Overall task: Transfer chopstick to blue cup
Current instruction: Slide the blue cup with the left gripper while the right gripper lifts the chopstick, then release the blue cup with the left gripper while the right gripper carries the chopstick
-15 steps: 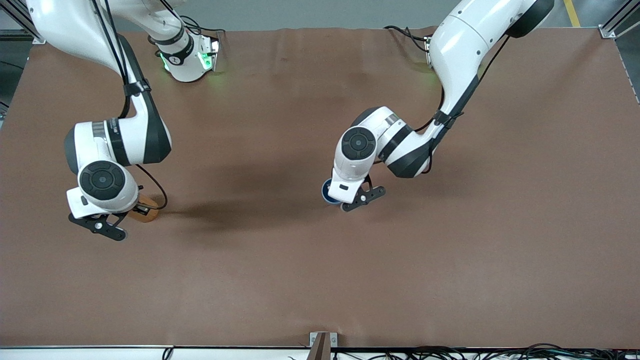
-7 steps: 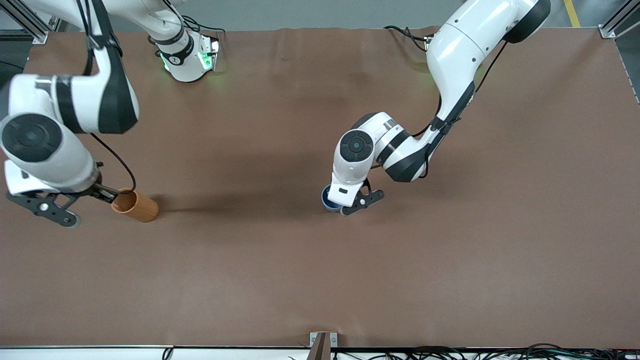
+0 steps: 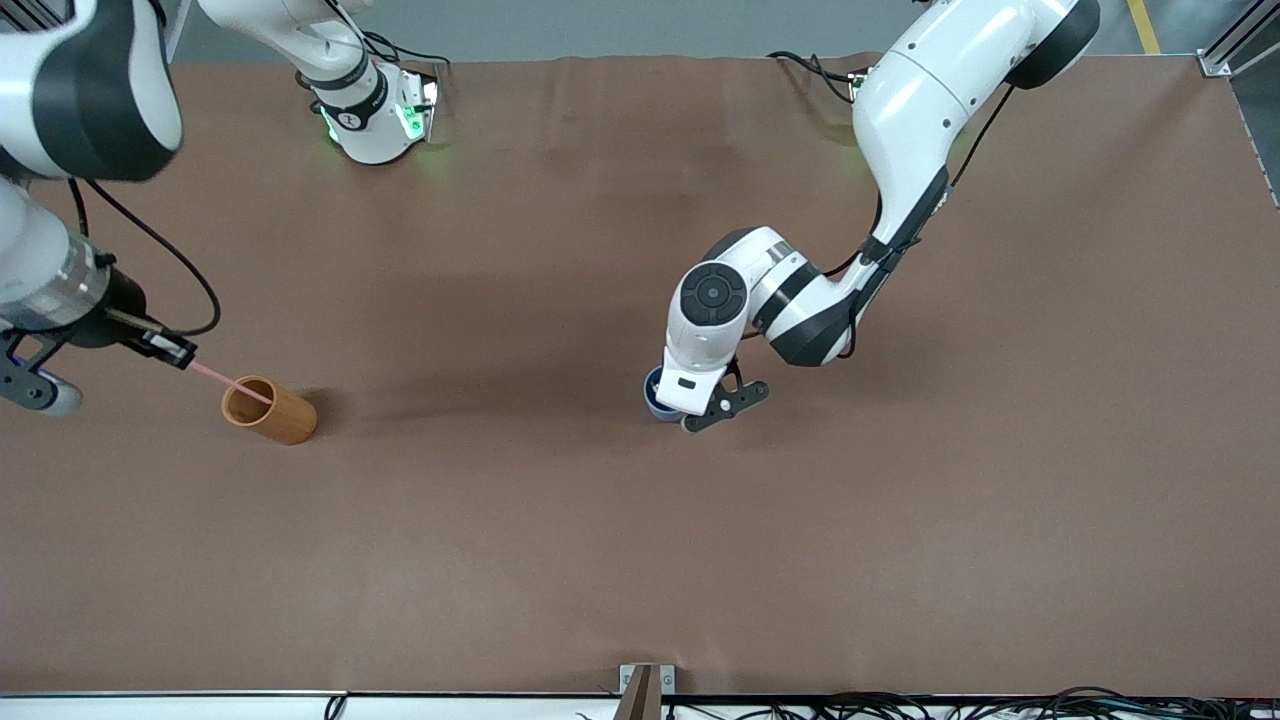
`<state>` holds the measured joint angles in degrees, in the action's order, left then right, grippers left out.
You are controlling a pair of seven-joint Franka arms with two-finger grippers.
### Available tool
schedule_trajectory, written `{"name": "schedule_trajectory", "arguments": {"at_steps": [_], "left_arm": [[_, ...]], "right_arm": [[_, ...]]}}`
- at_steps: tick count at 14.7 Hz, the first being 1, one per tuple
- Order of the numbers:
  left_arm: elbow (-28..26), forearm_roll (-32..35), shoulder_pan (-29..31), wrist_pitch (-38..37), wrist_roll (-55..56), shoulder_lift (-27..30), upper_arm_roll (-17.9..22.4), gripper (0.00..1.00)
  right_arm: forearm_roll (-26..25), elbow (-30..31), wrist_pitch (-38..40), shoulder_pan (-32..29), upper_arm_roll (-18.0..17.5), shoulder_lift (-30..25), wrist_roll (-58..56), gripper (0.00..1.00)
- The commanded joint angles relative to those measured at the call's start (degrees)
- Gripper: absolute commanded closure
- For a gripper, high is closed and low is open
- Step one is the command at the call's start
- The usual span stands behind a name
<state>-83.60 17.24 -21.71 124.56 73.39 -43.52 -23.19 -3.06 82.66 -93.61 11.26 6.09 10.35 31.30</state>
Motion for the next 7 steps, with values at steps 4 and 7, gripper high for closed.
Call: {"name": "schedule_trajectory", "arguments": {"at_steps": [4,7], "left_arm": [[0.28,-1.76,6.06,-16.16,-18.07,14.41,0.07,0.00],[0.19,-8.08,6.51,-20.13,-32.91,20.82,8.39,0.00]], "right_arm": [[3.67,-1.62,0.45,6.56,-4.07,-2.18,1.55,0.98],[3.58,-4.42,-0.26,15.34,-4.16,-1.04,13.74,1.00]]}}
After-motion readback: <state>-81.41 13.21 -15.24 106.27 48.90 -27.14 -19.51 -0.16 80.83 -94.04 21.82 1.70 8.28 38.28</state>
